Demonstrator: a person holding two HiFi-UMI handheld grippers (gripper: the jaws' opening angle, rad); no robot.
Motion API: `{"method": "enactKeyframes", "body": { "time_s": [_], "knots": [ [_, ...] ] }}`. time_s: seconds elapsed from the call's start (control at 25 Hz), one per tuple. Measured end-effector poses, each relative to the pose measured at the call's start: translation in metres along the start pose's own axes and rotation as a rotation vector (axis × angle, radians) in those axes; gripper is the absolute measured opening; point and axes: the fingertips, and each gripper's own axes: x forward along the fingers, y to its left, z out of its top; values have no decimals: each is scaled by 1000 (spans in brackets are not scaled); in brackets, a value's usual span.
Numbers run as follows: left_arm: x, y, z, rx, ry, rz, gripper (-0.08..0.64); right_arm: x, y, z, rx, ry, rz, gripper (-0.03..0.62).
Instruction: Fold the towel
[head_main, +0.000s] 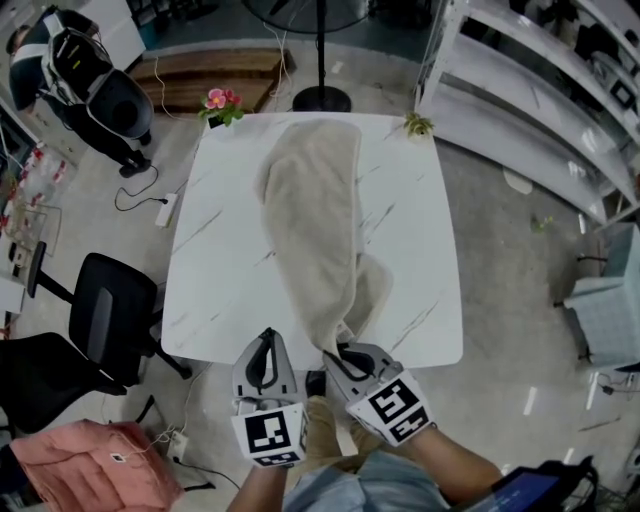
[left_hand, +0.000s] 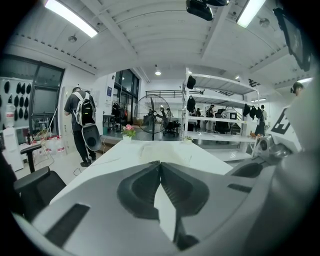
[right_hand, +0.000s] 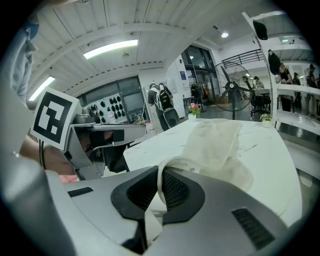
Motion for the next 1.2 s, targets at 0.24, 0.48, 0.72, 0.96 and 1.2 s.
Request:
{"method": "enactKeyframes", "body": {
  "time_s": [0.24, 0.48, 0.72, 0.96, 1.2],
  "knots": [
    [30, 11, 17, 5, 0, -59, 8, 24, -15, 20, 5, 2, -28, 26],
    [54, 25, 32, 27, -11, -97, 8, 33, -28, 42, 18, -25, -67, 26],
    [67, 11, 32, 43, -8, -83, 8, 18, -63, 59, 41, -76, -63, 26],
    [76, -32, 35, 44, 17, -42, 8, -40, -169, 64, 182, -177, -118, 26],
    [92, -84, 20, 41, 55, 23, 8, -95, -299, 36, 389, -247, -169, 26]
  ]
}}
